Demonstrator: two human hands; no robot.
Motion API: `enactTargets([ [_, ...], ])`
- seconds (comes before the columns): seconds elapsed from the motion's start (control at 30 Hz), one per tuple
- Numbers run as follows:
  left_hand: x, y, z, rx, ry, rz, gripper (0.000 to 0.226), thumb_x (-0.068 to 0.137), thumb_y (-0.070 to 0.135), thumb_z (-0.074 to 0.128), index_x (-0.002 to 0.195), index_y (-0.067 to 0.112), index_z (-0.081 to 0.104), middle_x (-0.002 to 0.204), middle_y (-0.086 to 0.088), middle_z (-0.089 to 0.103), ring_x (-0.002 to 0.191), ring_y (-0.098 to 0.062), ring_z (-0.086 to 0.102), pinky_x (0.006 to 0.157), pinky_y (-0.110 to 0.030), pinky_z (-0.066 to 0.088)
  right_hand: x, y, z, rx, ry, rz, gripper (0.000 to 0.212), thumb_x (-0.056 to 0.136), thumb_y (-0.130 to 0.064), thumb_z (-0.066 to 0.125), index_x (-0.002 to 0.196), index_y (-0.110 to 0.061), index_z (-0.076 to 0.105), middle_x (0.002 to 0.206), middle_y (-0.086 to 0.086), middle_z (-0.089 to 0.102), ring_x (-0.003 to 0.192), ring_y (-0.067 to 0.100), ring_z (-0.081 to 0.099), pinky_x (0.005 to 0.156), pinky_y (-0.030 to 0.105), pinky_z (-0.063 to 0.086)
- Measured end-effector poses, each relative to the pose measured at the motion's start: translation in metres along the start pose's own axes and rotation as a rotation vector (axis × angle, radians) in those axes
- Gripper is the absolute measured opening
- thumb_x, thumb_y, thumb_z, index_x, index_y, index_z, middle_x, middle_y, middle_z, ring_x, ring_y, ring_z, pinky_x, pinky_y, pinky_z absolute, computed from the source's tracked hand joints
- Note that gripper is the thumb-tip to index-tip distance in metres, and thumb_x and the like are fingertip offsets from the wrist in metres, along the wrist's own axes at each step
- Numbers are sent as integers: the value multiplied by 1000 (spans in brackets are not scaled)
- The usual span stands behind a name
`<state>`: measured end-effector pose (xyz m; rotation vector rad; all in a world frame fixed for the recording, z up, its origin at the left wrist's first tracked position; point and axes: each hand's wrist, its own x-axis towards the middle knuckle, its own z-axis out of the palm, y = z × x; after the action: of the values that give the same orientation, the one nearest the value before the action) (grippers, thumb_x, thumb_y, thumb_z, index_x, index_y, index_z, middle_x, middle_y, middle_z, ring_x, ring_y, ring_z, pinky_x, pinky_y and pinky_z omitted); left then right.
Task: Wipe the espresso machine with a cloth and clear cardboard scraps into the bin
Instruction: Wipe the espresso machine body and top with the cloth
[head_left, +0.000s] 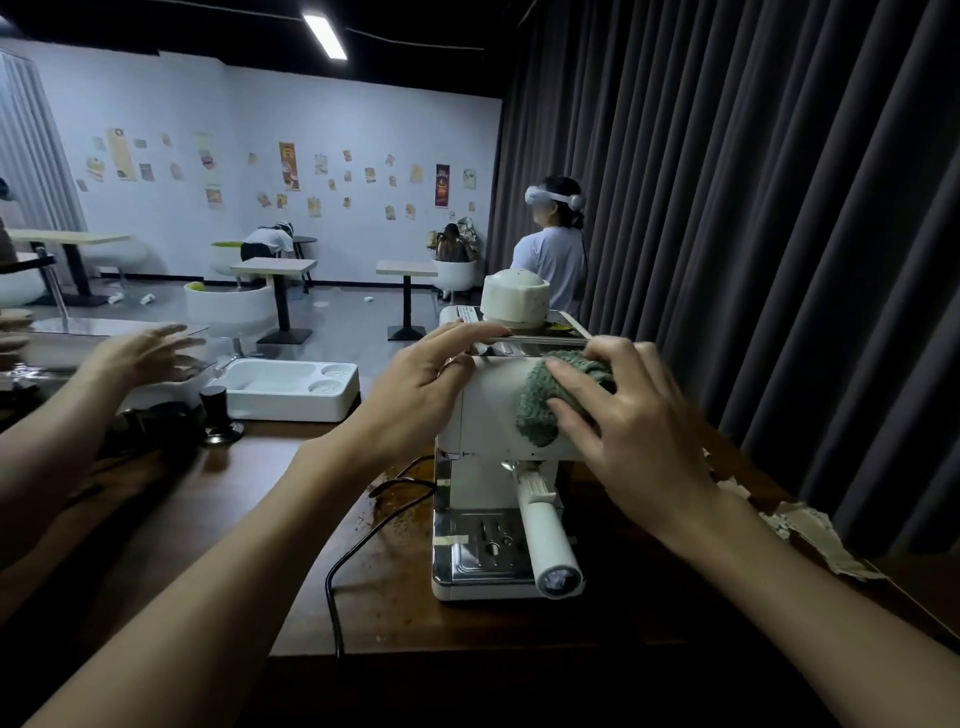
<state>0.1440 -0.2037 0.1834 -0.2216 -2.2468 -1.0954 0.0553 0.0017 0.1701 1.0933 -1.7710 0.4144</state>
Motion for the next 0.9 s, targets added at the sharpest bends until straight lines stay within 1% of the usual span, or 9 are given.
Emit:
enactTargets([
  [0.13,1,1,-4,7,-35,-12,41,101,16,39,126,40,61,131,19,57,121,9,48,91,-7,38,3,-9,6,49,14,8,36,84,-16,74,118,-5,68,107,15,61,99,32,53,83,44,51],
  [0.3,-2,3,-4,-62,-29,-7,40,100,34,35,128,34,63,131,15,61,124,8,49,91,-1,35,12,-36,17,85,17,-11,39,85,-24,72,121,-9,66,113,14,60,106,29,51,86,39,41],
  [0.43,-4,0,-5,-69,-35,-20,42,103,45,29,132,39,58,134,19,59,129,4,48,98,-10,38,15,-47,22,109,19,-67,41,89,-33,65,123,-10,65,115,16,59,105,33,54,80,41,43],
  [0.53,-7,-3,-5,-79,-70,-17,42,103,45,28,137,40,54,139,16,56,132,3,45,98,-6,37,11,-35,21,17,56,-100,40,89,-33,65,123,-11,65,112,15,60,103,30,50,78,40,36],
  [0.6,-8,-2,-5,-90,-75,-17,41,104,44,29,136,40,54,139,16,56,131,6,45,95,-1,34,5,-23,19,7,83,-63,38,87,-29,68,118,-5,67,110,17,60,101,30,47,79,40,36],
  [0.7,-7,-2,-6,-69,-76,-20,41,104,45,29,136,42,54,139,19,55,132,7,43,96,1,29,-4,-9,12,37,101,-3,35,88,-23,68,115,-1,66,105,16,60,96,30,51,78,42,44],
  [0.77,-7,-2,-5,-71,-81,-19,40,103,45,30,136,42,53,140,18,54,133,5,43,97,0,30,-6,-10,6,67,95,8,31,88,-20,69,114,-5,64,103,14,60,92,30,56,75,40,49],
  [0.87,-8,-2,-5,-69,-75,-3,38,104,40,35,138,42,52,142,19,52,131,11,41,95,0,32,0,-23,3,70,72,22,16,86,-21,71,95,-10,63,100,12,59,87,30,58,65,36,50],
  [0.9,-8,-2,-5,-54,-76,1,37,105,36,37,139,43,50,141,22,50,129,15,40,93,1,32,1,-28,3,62,62,27,17,85,-24,72,90,-10,64,99,12,59,86,29,58,64,36,50],
])
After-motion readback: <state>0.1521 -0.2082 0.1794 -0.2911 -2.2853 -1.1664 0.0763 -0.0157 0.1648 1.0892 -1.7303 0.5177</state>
